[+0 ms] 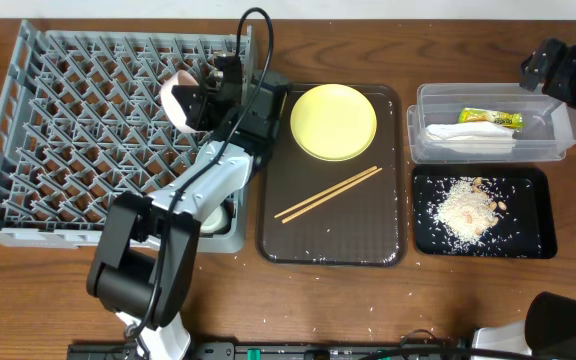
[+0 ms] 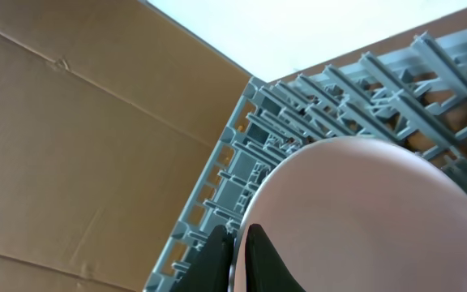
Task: Sort waste into correct bins and load items into the dishwasher
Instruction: 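Carry the pink bowl into the rack's right column and release it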
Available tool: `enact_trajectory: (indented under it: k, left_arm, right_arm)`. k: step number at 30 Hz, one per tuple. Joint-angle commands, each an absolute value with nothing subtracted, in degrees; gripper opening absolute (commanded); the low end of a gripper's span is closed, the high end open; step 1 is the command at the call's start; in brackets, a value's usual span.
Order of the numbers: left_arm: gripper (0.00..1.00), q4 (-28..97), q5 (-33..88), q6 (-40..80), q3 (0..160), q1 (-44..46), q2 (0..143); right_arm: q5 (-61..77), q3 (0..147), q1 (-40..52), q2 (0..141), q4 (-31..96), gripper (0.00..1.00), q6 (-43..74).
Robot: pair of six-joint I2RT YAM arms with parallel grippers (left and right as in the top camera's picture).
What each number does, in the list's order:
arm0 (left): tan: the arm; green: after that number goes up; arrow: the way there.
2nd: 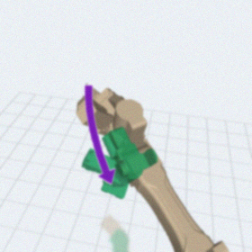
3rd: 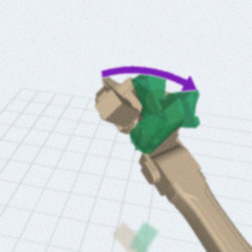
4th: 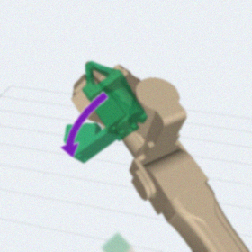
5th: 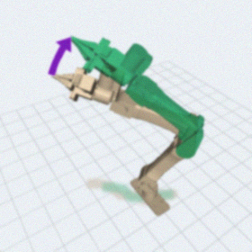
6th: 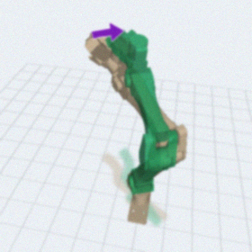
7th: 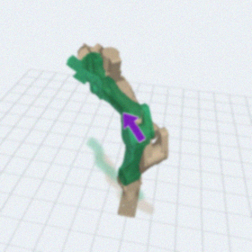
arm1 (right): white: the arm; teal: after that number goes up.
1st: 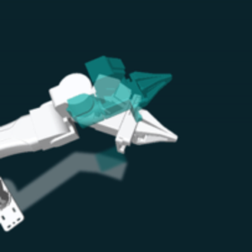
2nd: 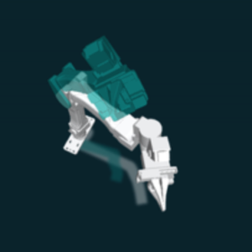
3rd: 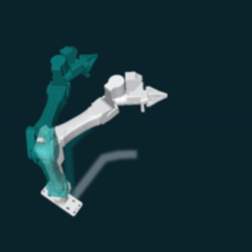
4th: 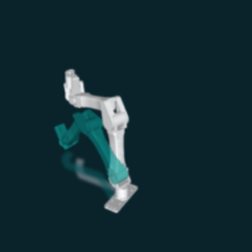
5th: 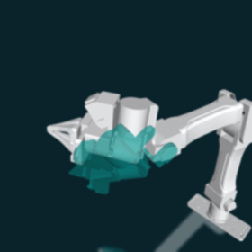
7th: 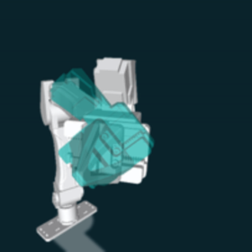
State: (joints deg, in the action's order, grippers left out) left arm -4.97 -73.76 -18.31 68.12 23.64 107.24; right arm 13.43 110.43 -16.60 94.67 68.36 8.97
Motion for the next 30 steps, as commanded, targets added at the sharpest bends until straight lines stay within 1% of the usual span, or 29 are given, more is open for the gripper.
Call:
enact_trajectory:
  k: [1,4,10,14,18,20,21,22,23,25,27,30]
  left_arm:
    - [0.07,-4.9,-72.6,-20.1,67.8,23.4,109.8]
    - [0.07,-5.6,-72.6,-20.9,67.8,23.4,109.8]
    - [0.07,-11.2,-72.6,-25.9,67.8,25.1,109.8]
    - [0.08,-14.8,-72.4,-26.3,67.8,26.2,109.8]
    - [0.08,-15.4,-69.8,-26.3,67.8,26.2,109.8]
    - [0.14,-15.5,-68.9,-25.6,67.8,26.2,109.8]
    - [0.21,-15.6,-68.4,-25.1,67.8,26.2,109.8]
    - [0.31,-15.7,-68.1,-24.9,67.8,26.2,109.8]
    - [0.36,-15.9,-67.8,-24.8,67.8,26.2,109.8]
    - [0.44,-16.0,-66.5,-24.8,67.8,26.2,109.8]
    - [0.48,-16.0,-65.4,-24.1,67.8,26.2,109.8]
    - [0.49,-16.0,-64.0,-21.7,67.8,26.2,109.8]
  right_arm:
    - [13.5,110.8,-17.2,94.8,68.5,0.99,9.6]
    - [13.5,110.8,-17.2,94.8,68.5,0.99,9.6]
    - [13.5,110.8,-17.2,94.8,68.5,0.99,9.6]
    - [13.5,110.8,-17.2,94.8,68.5,0.99,9.6]
    - [13.5,110.8,-17.2,94.8,68.5,0.99,9.6]
    - [13.5,110.8,-17.2,94.8,68.5,0.99,9.6]
    - [13.5,110.8,-17.2,94.8,68.5,0.99,9.6]
    - [13.5,110.8,-17.2,94.8,68.5,0.99,9.6]
    - [13.5,110.8,-17.2,94.8,68.5,0.99,9.6]
    - [13.5,110.8,-17.2,94.8,68.5,0.99,9.6]
    - [13.5,110.8,-17.2,94.8,68.5,0.99,9.6]
    - [13.5,110.8,-17.2,94.8,68.5,0.99,9.6]
